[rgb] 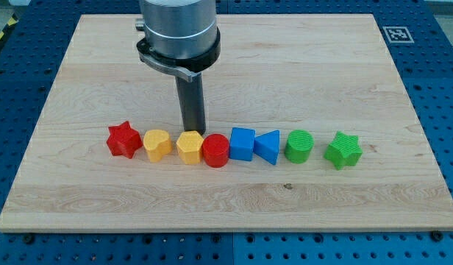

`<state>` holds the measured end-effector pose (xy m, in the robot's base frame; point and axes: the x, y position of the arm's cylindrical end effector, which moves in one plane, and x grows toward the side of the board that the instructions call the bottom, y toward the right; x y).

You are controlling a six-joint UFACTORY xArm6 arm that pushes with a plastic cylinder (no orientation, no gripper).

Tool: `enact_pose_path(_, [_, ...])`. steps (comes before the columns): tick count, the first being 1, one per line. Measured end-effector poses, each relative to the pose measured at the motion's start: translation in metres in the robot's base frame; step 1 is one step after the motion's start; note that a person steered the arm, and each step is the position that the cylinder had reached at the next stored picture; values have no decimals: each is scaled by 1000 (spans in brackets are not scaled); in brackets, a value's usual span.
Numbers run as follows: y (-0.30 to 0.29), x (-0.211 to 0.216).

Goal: Nudge the red circle towards the top

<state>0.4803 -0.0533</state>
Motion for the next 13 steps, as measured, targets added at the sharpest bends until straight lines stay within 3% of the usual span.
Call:
enact_pose_path(1, [2, -9])
enact_pose_path(2, [52, -34])
enact_pose_path(4, [202, -52])
enact_pose_path(6, [338, 0])
enact_pose_path(8, [270, 107])
enact_pose_path(11, [21, 112])
enact_pose_path(13, [15, 100])
